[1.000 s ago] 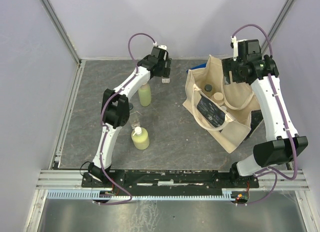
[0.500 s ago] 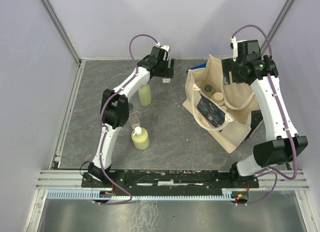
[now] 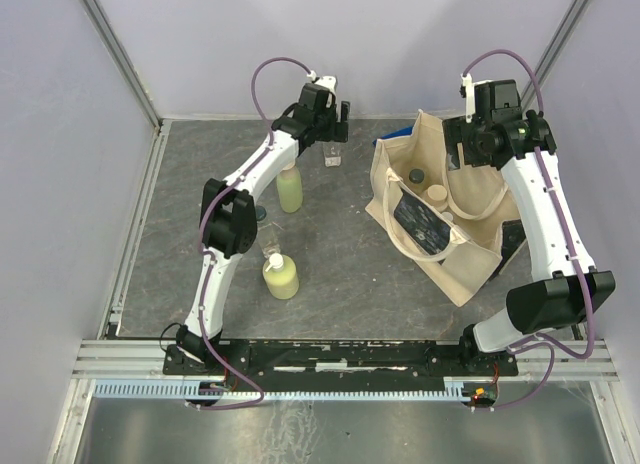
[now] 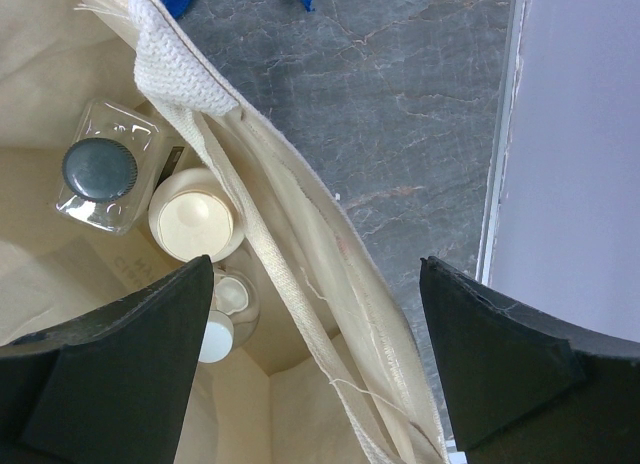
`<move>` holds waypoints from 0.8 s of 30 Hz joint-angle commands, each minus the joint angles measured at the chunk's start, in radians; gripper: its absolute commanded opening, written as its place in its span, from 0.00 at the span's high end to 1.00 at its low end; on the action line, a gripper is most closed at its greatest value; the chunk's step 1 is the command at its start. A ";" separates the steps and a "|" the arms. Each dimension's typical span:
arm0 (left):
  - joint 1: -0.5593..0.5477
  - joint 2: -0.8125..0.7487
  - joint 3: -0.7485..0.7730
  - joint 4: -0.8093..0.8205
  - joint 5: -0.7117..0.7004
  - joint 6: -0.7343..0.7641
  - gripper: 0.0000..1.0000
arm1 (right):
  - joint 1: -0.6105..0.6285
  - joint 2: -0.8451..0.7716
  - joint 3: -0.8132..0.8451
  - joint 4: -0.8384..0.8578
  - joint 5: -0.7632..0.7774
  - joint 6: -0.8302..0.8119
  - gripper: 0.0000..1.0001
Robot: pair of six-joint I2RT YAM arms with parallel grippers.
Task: Place the personal care products into the canvas bag
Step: Pick up the care product from the center of the board.
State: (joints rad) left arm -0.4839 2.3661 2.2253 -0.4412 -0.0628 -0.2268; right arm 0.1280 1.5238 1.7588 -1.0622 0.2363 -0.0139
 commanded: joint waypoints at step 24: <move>0.003 0.065 0.084 0.108 -0.079 0.003 0.59 | -0.006 0.000 0.007 0.033 -0.022 0.011 0.08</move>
State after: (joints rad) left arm -0.4835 2.4481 2.2860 -0.3683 -0.1452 -0.2245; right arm 0.1280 1.5242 1.7588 -1.0622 0.2348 -0.0128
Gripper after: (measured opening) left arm 0.572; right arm 0.914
